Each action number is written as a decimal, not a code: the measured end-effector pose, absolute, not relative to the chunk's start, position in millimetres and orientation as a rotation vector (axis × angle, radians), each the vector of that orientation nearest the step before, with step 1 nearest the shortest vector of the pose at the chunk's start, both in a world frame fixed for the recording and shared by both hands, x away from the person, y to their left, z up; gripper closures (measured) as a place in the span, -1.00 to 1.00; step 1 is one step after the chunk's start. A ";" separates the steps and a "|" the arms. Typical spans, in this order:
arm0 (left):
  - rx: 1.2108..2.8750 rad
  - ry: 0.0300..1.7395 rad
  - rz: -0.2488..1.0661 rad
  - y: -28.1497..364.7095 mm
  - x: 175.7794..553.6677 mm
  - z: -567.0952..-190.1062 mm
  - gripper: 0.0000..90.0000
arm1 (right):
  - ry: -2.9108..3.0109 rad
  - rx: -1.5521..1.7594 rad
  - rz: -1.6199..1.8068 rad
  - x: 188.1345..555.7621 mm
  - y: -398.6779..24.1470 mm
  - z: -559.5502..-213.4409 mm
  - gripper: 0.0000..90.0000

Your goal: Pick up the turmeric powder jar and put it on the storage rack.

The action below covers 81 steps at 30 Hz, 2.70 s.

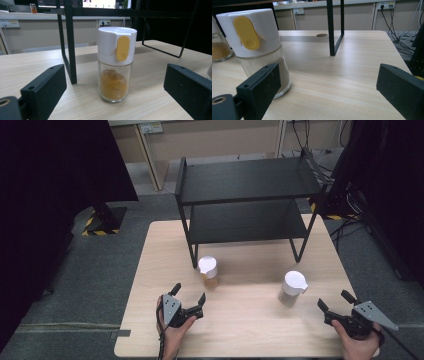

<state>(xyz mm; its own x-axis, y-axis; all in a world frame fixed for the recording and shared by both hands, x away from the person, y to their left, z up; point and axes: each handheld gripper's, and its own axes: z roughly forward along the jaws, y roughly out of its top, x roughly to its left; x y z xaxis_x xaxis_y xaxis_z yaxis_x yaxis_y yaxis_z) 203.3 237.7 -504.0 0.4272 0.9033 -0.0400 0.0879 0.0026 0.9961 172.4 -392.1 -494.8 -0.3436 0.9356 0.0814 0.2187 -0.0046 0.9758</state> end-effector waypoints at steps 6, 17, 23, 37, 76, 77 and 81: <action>1.445 0.924 0.828 232.1 215.0 -500.2 -0.91 | 1.622 1.214 1.396 172.7 -392.0 -494.6 -0.88; 1.477 0.913 0.822 218.9 241.0 -494.3 -0.89 | 1.620 1.218 1.401 172.7 -392.7 -494.7 -0.88; 1.482 0.921 0.817 212.8 253.6 -491.7 -0.84 | 1.622 1.220 1.405 173.1 -393.3 -494.6 -0.88; 1.486 0.930 0.820 202.3 270.8 -487.1 -0.66 | 1.626 1.225 1.406 173.9 -393.8 -494.0 -0.88; 1.500 0.989 0.840 187.8 278.4 -477.6 -0.32 | 1.633 1.233 1.416 175.2 -395.5 -493.3 -0.89; 1.496 0.988 0.841 187.7 277.6 -477.1 -0.32 | 1.633 1.233 1.416 175.3 -395.5 -493.2 -0.89; 1.472 0.979 0.852 189.1 273.1 -473.2 -0.32 | 1.635 1.236 1.414 175.6 -395.3 -492.8 -0.89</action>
<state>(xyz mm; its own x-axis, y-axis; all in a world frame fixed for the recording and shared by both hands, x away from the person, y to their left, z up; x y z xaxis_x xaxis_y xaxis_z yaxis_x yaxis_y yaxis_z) 273.1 189.1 -473.2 0.3958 0.9183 -0.0105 0.1154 -0.0384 0.9926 175.6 -395.3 -492.8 -0.3529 0.9294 0.1076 0.2405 -0.0211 0.9704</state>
